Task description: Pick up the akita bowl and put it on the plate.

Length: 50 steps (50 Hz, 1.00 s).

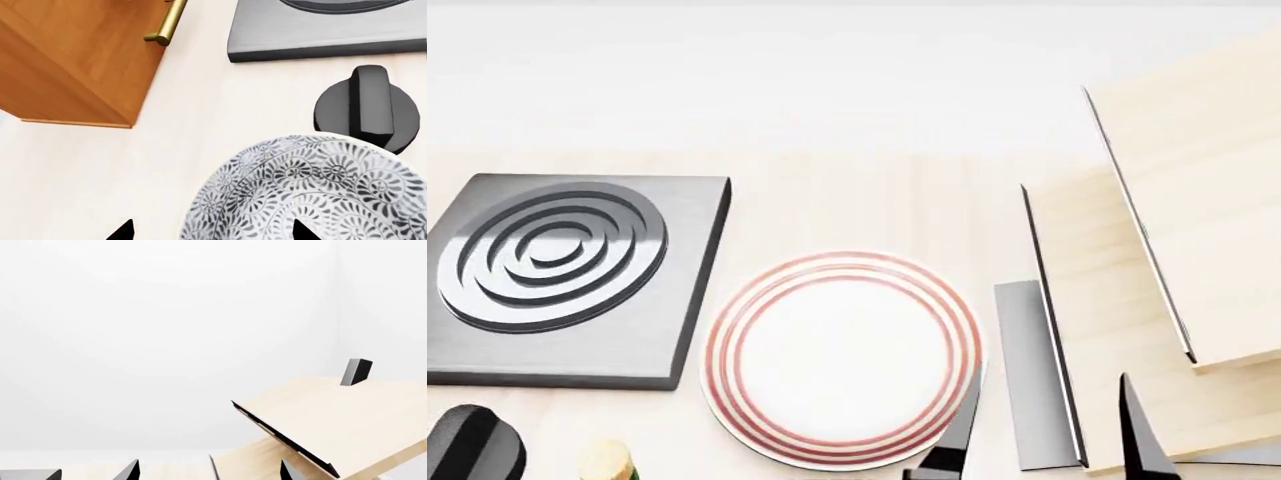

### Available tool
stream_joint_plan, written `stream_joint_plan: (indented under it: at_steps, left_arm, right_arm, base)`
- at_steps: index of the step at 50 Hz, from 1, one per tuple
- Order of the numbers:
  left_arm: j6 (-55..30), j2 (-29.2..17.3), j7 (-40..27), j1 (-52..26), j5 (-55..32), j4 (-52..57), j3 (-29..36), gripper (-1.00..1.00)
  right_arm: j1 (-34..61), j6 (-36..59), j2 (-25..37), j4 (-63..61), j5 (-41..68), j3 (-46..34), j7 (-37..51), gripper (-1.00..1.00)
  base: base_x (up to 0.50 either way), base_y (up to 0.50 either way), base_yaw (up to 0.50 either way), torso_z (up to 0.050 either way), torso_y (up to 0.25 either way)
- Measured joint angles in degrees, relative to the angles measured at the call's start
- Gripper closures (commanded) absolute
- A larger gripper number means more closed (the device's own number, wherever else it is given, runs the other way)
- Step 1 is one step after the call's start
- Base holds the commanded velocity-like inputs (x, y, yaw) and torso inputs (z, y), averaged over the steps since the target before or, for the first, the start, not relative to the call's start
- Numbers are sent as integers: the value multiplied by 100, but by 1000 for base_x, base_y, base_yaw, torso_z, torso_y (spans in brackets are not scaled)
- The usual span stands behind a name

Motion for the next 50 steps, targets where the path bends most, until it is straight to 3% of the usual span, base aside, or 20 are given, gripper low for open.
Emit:
stream_joint_plan:
  at_steps: [50]
  left_arm:
    - [370,-250,-428,779,-504,-817,378,-100]
  right_arm:
    - [97,9,41,130,55,-81,97,-100]
  base:
    - [0,0,0,0,0]
